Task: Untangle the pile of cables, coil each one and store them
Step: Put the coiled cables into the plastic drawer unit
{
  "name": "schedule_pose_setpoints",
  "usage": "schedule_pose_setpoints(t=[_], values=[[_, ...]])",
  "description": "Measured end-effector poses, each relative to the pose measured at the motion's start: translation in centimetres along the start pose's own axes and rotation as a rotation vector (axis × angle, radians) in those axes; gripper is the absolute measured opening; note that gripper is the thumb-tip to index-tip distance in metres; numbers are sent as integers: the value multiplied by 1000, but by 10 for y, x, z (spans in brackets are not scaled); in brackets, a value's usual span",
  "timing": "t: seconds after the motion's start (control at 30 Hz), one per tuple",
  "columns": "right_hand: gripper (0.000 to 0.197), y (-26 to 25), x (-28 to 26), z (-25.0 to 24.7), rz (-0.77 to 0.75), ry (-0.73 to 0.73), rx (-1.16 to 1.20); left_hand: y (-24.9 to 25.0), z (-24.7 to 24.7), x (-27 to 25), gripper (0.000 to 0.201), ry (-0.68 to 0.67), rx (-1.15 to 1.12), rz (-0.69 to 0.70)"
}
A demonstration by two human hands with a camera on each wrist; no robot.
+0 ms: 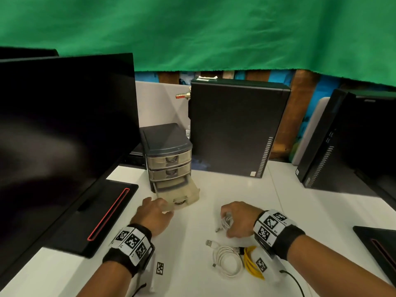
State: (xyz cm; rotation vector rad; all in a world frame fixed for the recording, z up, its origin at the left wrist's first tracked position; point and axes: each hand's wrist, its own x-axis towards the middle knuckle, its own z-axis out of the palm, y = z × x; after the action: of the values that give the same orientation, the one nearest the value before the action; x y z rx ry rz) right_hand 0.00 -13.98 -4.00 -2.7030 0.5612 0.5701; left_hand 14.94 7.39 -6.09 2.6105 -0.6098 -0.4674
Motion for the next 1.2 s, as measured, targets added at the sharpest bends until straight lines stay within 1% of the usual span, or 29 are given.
schedule_pose_setpoints(t=[0.03,0.1,0.17,0.23,0.3,0.37,0.47,0.53,0.63,0.73,0.77,0.83,0.9,0.93,1.0,1.1,1.17,1.2], values=[[36,1,3,-4,13,1,64,-5,0,0,27,-13,-37,37],[30,-1,8,-17,13,35,207,-12,-1,-2,27,-15,-105,65],[29,-13,14,-31,-28,95,309,-19,-1,-5,27,-19,-217,44],[27,-36,21,-43,-96,126,358,-23,0,-6,31,-20,-314,13],[27,-65,34,-50,-161,151,332,-24,1,-8,30,-15,-332,11],[25,-94,53,-52,-189,180,273,-25,2,-11,27,0,-331,13],[23,-129,83,-40,-141,194,169,-26,2,-18,26,17,-355,31],[23,-141,96,-26,-86,211,88,-26,1,-21,26,24,-372,41],[28,-142,98,-11,-72,257,47,-27,0,-21,24,20,-368,76],[42,-133,89,-9,-118,315,33,-29,0,-17,24,0,-367,75],[41,-130,86,-8,-128,341,-10,-29,0,-15,23,-3,-365,70],[29,-127,81,-5,-136,379,-122,-27,1,-14,21,-5,-354,63],[17,-129,81,-3,-127,379,-209,-27,1,-12,21,-7,-341,58],[16,-131,82,-3,-111,361,-220,-27,2,-12,20,-8,-335,56],[19,-134,88,-3,-106,319,-196,-28,3,-11,21,-6,-338,52],[35,-131,98,-5,-171,272,-92,-28,3,-11,21,-1,-358,47],[44,-122,94,-8,-200,299,-19,-28,4,-10,21,6,-366,46],[45,-114,87,-11,-209,318,13,-28,4,-9,22,8,-366,45]])
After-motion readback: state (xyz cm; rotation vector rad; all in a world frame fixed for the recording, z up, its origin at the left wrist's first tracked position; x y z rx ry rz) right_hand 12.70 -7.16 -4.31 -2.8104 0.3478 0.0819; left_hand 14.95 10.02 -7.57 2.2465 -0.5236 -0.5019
